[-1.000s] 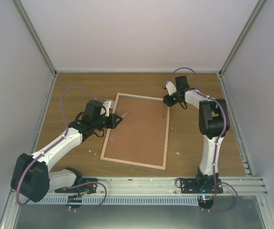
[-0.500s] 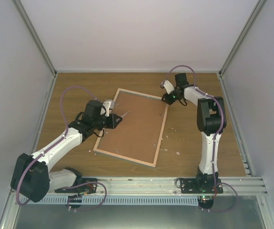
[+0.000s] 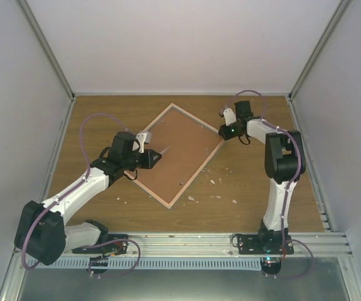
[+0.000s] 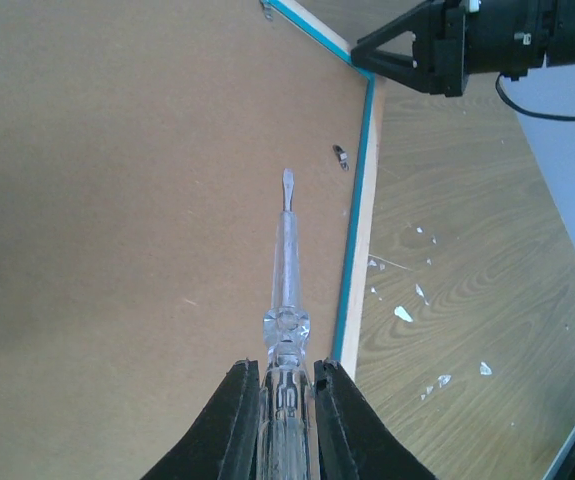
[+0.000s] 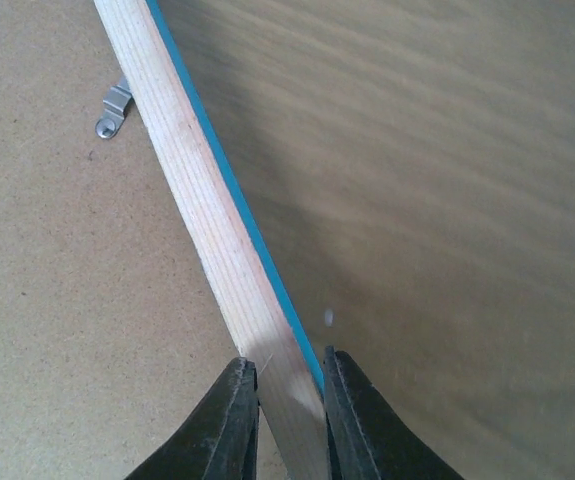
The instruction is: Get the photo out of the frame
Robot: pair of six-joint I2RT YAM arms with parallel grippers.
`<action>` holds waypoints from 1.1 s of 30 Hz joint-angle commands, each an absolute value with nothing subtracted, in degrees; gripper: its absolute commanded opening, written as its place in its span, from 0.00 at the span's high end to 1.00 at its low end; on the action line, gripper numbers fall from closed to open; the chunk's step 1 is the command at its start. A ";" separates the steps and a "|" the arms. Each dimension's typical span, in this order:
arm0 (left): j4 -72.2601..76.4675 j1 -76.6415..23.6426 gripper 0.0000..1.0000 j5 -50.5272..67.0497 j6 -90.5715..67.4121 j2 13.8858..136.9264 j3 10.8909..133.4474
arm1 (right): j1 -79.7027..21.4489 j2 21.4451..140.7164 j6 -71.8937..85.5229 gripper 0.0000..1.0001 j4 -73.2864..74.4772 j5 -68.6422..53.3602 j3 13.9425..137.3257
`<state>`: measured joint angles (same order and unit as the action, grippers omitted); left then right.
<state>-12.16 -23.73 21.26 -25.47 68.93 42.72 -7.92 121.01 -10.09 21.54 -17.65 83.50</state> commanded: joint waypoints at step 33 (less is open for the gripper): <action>-6.23 -26.82 0.99 25.84 -24.08 77.40 44.34 | -20.13 108.88 4.16 0.67 26.38 -14.10 69.82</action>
